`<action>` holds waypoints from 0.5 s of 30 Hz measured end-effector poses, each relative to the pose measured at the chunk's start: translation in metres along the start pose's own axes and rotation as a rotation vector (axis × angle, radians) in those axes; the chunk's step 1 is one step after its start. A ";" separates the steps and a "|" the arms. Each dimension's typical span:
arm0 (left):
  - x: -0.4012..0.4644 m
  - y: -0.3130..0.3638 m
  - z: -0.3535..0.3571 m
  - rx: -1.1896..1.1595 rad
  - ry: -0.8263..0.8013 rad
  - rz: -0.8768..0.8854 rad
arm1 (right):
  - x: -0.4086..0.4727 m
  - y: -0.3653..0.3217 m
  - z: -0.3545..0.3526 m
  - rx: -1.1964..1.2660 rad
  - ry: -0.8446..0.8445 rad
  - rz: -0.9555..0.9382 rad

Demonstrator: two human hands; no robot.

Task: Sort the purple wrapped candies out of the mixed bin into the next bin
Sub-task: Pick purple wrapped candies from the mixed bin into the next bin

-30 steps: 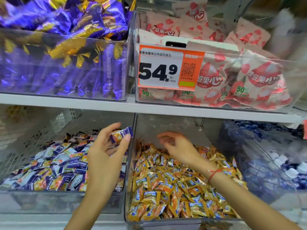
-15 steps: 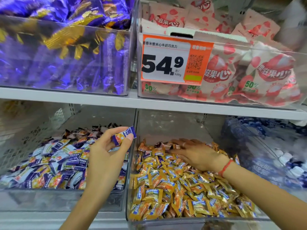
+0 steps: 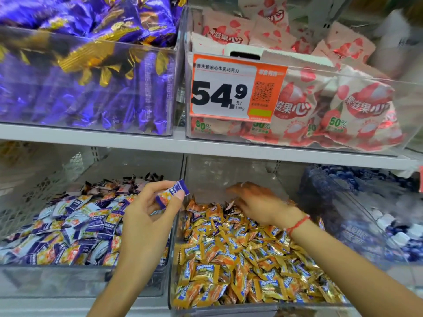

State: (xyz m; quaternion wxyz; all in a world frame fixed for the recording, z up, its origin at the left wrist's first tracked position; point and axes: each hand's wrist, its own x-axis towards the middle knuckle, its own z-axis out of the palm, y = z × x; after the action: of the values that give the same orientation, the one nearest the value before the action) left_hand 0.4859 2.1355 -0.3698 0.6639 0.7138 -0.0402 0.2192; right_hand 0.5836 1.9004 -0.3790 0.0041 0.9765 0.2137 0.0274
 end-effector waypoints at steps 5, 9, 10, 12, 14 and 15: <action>0.001 0.008 0.001 -0.010 -0.007 -0.002 | 0.004 0.004 0.022 0.010 -0.139 -0.065; 0.000 0.005 0.000 0.014 -0.017 0.021 | -0.025 0.023 0.013 0.092 -0.023 0.004; -0.001 0.004 0.001 0.021 -0.013 0.025 | -0.031 0.026 0.010 0.205 0.027 0.059; -0.001 0.004 0.001 0.024 -0.009 0.023 | -0.039 0.026 0.002 0.533 0.142 0.152; -0.001 0.005 0.002 0.023 -0.008 0.014 | -0.045 0.023 -0.007 0.816 0.164 0.207; -0.001 0.005 0.003 0.018 -0.006 0.007 | -0.046 0.021 -0.011 0.947 0.139 0.237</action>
State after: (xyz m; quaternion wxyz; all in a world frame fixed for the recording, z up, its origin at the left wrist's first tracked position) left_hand 0.4843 2.1318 -0.3656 0.6565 0.7203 -0.0429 0.2198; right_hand 0.5502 1.8621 -0.3702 -0.4577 0.8845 0.0898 -0.0074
